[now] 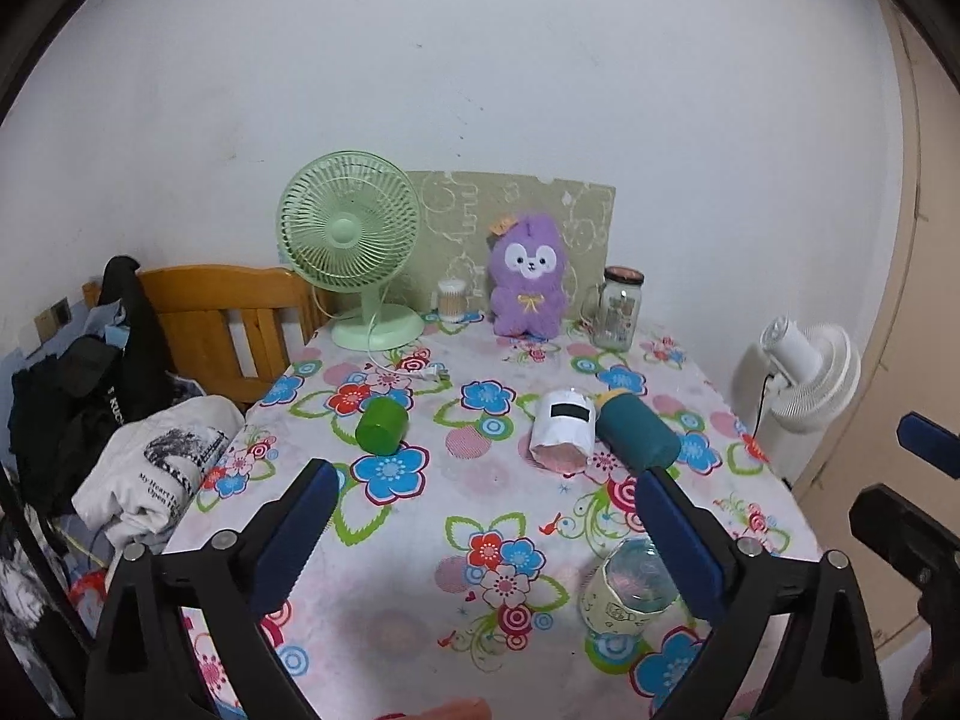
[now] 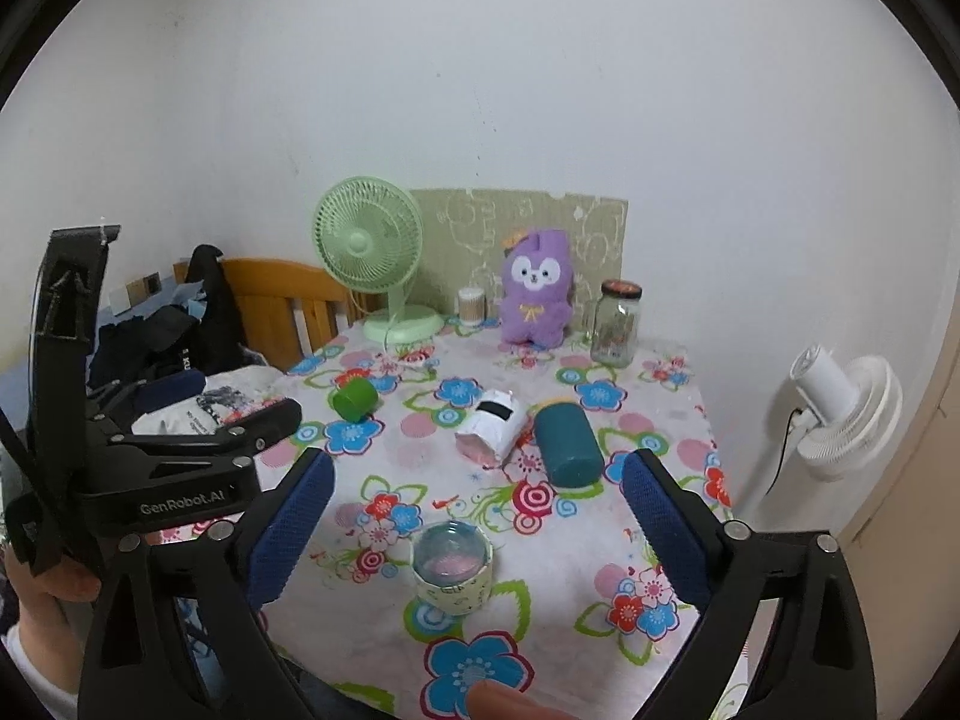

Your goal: Flip cup upside down

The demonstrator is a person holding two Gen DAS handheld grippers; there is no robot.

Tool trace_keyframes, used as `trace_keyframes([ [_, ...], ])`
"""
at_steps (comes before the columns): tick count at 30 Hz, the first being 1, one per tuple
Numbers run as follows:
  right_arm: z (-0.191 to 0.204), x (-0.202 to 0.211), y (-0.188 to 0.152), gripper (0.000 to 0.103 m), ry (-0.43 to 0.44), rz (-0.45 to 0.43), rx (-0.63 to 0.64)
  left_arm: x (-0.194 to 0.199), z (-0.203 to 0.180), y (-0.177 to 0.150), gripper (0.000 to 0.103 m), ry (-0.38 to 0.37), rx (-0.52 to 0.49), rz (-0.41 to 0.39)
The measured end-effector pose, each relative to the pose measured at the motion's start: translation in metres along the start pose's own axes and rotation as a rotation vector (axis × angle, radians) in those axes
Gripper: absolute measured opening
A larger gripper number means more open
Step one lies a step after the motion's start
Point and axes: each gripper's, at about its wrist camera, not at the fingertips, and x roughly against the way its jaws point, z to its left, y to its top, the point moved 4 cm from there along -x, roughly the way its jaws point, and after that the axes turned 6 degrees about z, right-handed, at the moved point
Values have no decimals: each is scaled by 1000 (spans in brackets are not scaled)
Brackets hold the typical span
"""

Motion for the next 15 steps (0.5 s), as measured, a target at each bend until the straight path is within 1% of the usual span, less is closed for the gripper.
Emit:
trace_keyframes([
  [3, 9, 8, -1, 103, -18, -25, 24, 7, 2, -3, 103, 4, 20, -16],
  [7, 15, 13, -4, 103, -26, -34, 29, 15, 2, -5, 103, 27, 18, -30],
  [11, 11, 13, -7, 103, -19, -23, 7, 21, 1, -6, 103, 48, 10, -47],
  [15, 3, 12, -9, 103, -17, -16, -22, 23, 0, -7, 103, 55, 10, -45],
])
